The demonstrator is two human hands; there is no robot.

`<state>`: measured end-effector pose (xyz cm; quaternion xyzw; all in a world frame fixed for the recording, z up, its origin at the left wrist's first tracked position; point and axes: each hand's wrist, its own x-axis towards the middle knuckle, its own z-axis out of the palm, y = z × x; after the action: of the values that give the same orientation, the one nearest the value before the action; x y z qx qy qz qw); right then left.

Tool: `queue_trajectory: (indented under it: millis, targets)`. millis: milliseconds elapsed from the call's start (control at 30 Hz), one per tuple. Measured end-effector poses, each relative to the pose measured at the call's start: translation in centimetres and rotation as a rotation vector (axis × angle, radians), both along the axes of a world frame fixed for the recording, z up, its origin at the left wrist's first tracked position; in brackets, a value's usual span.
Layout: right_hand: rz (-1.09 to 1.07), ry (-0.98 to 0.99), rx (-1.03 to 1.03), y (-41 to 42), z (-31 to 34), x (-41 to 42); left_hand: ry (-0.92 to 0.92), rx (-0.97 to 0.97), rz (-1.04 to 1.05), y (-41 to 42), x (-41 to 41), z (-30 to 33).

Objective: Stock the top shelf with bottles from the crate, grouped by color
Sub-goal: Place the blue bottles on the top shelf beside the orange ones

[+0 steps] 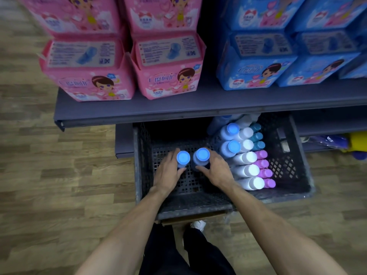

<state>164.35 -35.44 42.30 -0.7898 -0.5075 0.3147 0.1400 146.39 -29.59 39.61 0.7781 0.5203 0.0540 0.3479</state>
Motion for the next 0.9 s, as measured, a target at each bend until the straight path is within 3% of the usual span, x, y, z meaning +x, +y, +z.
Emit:
queue_trajectory:
  millis: [300,467,767,900]
  targets:
    - [0.184,-0.099,0.172,1.2,6.3,1.6,0.076,0.246,-0.076,2.1,-0.1,5.9]
    - [0.246,-0.186,0.160,2.9,11.3,3.5,0.137,0.398,-0.148,3.6,0.3,11.3]
    - [0.399,-0.278,0.201,2.4,19.5,5.3,0.166,0.480,-0.254,2.6,0.3,19.3]
    - [0.387,-0.269,0.296,2.1,23.2,5.6,0.060,0.510,-0.230,2.2,0.7,22.7]
